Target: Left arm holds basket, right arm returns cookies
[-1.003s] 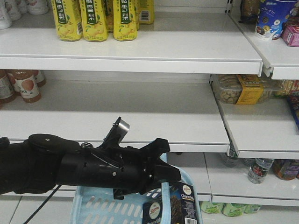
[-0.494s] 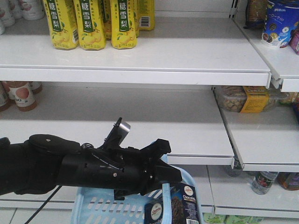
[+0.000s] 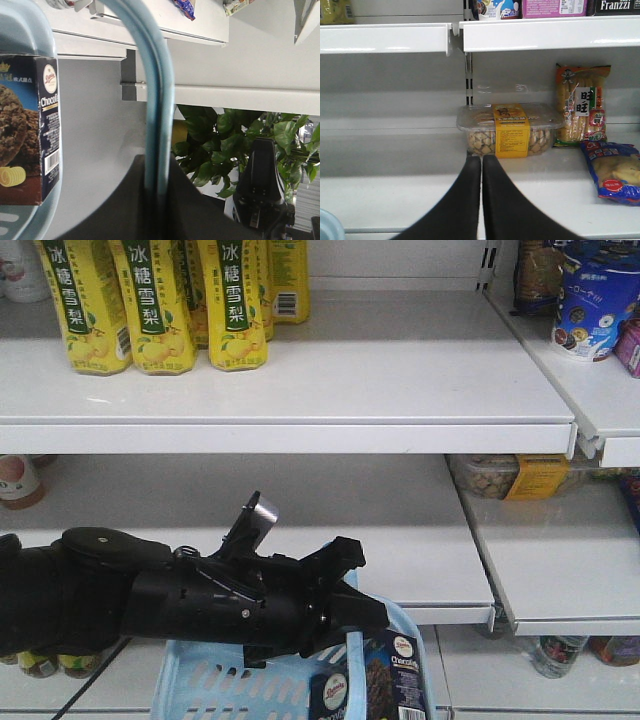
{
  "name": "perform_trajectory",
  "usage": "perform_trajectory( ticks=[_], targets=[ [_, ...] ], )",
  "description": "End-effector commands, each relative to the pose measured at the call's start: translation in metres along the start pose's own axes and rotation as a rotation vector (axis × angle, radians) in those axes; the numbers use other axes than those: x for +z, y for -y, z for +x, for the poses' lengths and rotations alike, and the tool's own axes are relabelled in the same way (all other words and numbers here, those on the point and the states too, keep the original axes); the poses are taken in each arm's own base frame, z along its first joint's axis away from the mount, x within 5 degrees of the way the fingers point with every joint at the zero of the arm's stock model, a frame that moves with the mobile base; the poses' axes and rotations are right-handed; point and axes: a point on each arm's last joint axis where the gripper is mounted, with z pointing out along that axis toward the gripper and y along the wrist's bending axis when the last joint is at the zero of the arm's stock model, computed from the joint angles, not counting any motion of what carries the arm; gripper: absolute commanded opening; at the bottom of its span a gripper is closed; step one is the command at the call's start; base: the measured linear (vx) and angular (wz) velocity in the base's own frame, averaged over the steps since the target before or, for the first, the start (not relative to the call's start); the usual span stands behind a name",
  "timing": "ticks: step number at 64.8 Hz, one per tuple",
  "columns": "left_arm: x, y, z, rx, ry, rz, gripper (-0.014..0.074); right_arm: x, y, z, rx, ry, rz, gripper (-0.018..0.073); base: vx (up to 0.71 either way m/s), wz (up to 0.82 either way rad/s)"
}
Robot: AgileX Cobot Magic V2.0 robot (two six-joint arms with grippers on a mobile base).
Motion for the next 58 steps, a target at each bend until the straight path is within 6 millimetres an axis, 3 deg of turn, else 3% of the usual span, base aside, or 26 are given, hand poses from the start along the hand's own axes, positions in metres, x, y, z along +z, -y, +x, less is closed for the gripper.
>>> perform_trajectory(
  ticks=[1,58],
  targets=[
    [-0.0100,0.0242,0.0021,-0.004,-0.006,0.107,-0.0006,-0.0011,0.0004,-0.0080,-0.001,0.088,0.005,-0.0008,0.10,-0.11],
    [-0.0100,0.0242,0.0021,-0.004,-0.006,0.107,-0.0006,-0.0011,0.0004,-0.0080,-0.001,0.088,0.005,-0.0008,0.05,-0.02]
  ],
)
